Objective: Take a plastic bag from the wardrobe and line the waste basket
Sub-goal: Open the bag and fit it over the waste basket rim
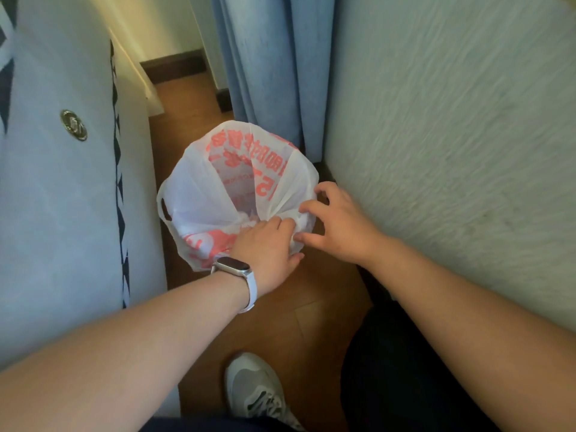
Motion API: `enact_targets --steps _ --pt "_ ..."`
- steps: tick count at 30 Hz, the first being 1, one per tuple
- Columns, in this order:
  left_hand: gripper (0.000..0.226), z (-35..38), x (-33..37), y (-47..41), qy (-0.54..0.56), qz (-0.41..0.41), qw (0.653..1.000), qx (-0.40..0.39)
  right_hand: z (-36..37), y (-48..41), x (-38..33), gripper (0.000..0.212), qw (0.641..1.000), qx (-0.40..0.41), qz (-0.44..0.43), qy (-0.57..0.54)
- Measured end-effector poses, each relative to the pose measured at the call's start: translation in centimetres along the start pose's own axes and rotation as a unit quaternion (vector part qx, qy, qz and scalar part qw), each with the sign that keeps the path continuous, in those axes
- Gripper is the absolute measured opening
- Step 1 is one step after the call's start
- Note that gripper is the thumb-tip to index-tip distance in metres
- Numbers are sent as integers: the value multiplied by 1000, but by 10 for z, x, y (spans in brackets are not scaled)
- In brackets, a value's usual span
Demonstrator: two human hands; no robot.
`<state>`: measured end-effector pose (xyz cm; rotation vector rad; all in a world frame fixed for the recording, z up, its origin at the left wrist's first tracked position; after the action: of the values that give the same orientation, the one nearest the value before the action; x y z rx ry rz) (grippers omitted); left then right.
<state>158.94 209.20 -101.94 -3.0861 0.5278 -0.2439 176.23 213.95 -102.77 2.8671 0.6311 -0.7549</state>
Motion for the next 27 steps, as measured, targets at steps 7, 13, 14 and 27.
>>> enact_targets --steps 7,13,14,27 --pt "11 -9 -18 2 -43 13 998 -33 3 -1 -5 58 1000 10 -6 7" --pt "13 -53 -31 -8 -63 21 997 32 -7 -9 -14 46 997 66 -6 -41" --pt "13 -60 -33 -11 -58 22 997 43 -10 -11 -17 45 996 79 -2 -51" --pt "14 -145 -41 -10 198 -14 978 67 -54 -22 -79 33 939 257 7 -229"
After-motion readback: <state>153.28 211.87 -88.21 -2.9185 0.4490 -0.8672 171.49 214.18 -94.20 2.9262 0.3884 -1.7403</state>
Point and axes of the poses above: each hand's wrist, its own y-axis away from the middle knuckle, its own z-axis out of the palm, x = y × z, the point moved 1 cm from there along -y, towards the middle knuckle, and after that the axes turned 2 degrees about x, right-handed, at the moved point
